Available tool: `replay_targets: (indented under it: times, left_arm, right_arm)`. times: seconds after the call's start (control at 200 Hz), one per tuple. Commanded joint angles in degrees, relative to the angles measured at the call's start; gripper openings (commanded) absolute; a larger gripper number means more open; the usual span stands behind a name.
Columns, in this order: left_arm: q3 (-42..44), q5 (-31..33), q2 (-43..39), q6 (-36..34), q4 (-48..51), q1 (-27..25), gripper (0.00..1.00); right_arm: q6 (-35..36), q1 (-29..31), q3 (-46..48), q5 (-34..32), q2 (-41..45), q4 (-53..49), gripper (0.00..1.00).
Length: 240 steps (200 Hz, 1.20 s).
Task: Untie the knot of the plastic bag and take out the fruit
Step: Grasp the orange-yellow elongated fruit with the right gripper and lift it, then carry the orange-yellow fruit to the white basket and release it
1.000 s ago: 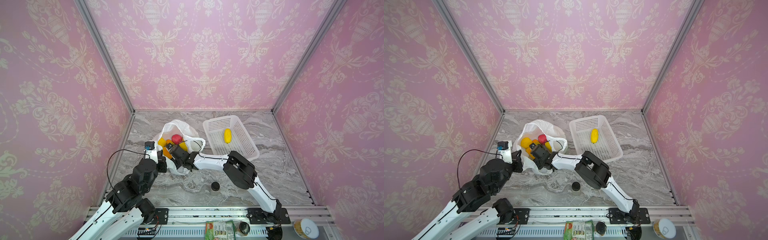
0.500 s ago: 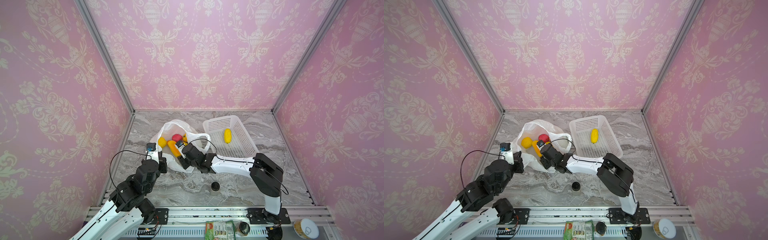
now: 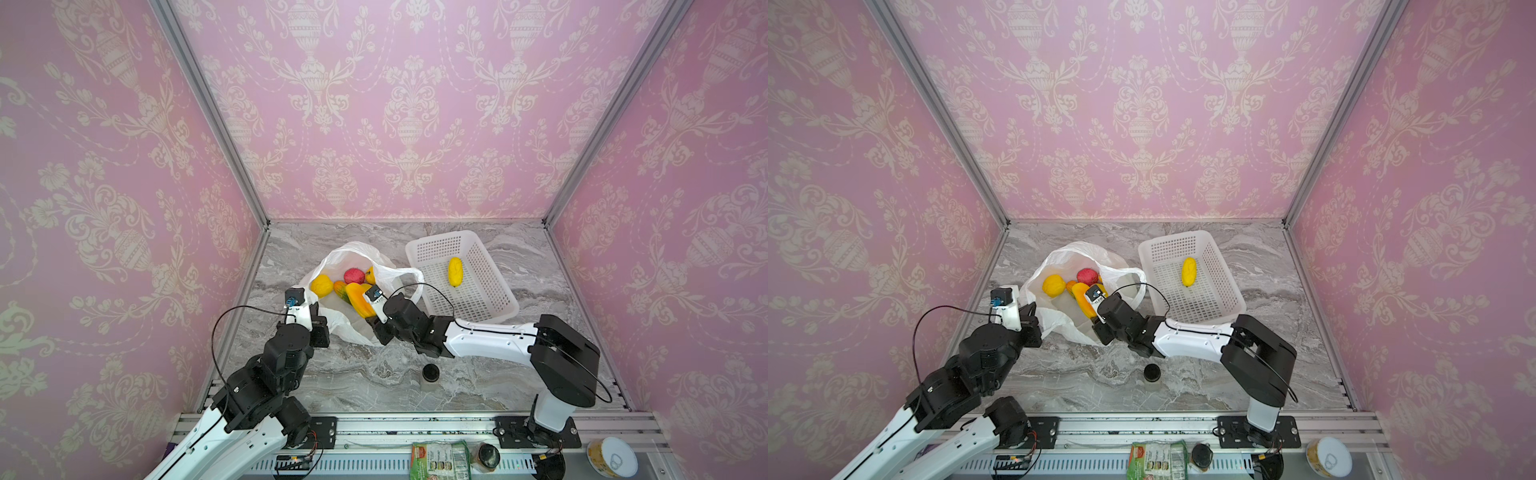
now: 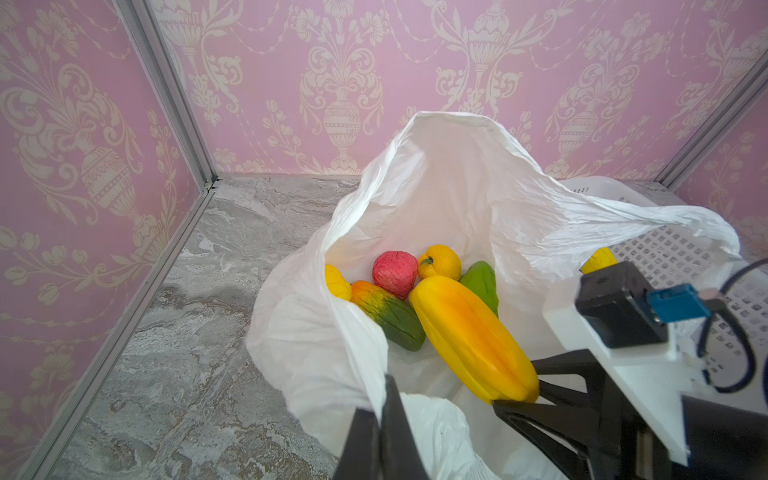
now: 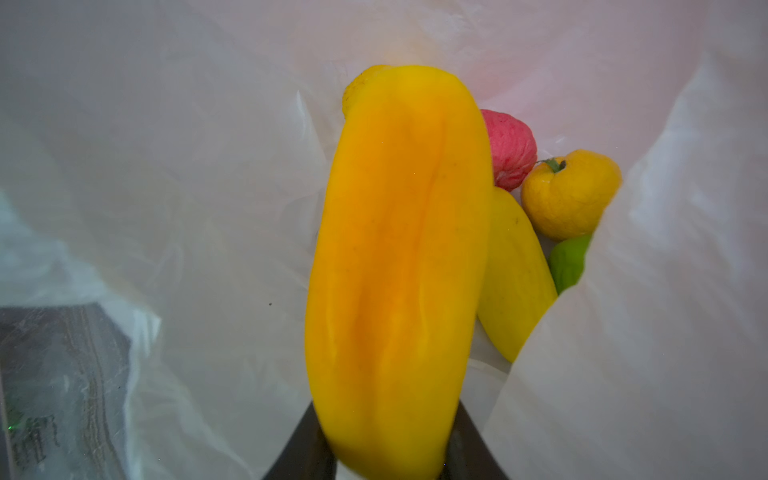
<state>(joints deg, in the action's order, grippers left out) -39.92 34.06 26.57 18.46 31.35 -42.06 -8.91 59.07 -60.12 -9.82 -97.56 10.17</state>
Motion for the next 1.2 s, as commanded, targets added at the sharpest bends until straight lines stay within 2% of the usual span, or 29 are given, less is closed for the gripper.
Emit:
replay_targets:
  times: [0.0,0.11,0.27,0.4,0.535,0.686,0.811,0.956,1.071,1.196]
  left_arm:
    - [0.5,1.5,0.7,-1.6,0.4,0.4,0.00]
    - [0.7,1.7,0.9,-1.4,0.5,0.4,0.00]
    - [0.4,2.3,1.3,-1.8,0.2,0.3,0.00]
    - [1.0,1.3,1.7,-1.8,-0.7,0.4,0.00]
    - [-0.3,1.3,3.1,-2.6,-0.7,0.4,0.00]
    - [-1.6,2.2,5.1,-2.9,0.4,0.4,0.00]
    - [-3.4,3.6,5.4,-2.1,1.9,0.4,0.00]
    - [-3.0,3.3,5.3,-1.7,1.6,0.4,0.00]
    - [-3.4,2.0,5.7,0.4,1.7,0.4,0.00]
    - [-3.7,-3.7,5.3,5.9,0.8,0.4,0.00]
  right_arm:
    - [3.5,0.5,4.1,-0.1,9.0,4.8,0.18]
    - [5.4,0.5,11.3,-1.0,18.9,8.3,0.18]
    - [8.4,-0.1,20.5,-8.5,32.4,12.8,0.19]
    - [9.6,-2.5,24.3,-14.3,38.1,13.0,0.17]
    - [7.3,-6.8,26.4,-17.2,41.0,11.3,0.14]
    - [3.6,-12.4,27.5,-20.2,42.2,9.1,0.15]
    - [-1.8,-18.6,27.2,-20.1,41.7,4.9,0.15]
    - [-8.2,-25.1,27.4,-15.8,38.9,2.4,0.15]
    - [-11.4,-29.0,25.0,-12.3,33.1,-0.7,0.15]
    - [-11.7,-30.4,20.4,-8.4,25.0,-3.7,0.16]
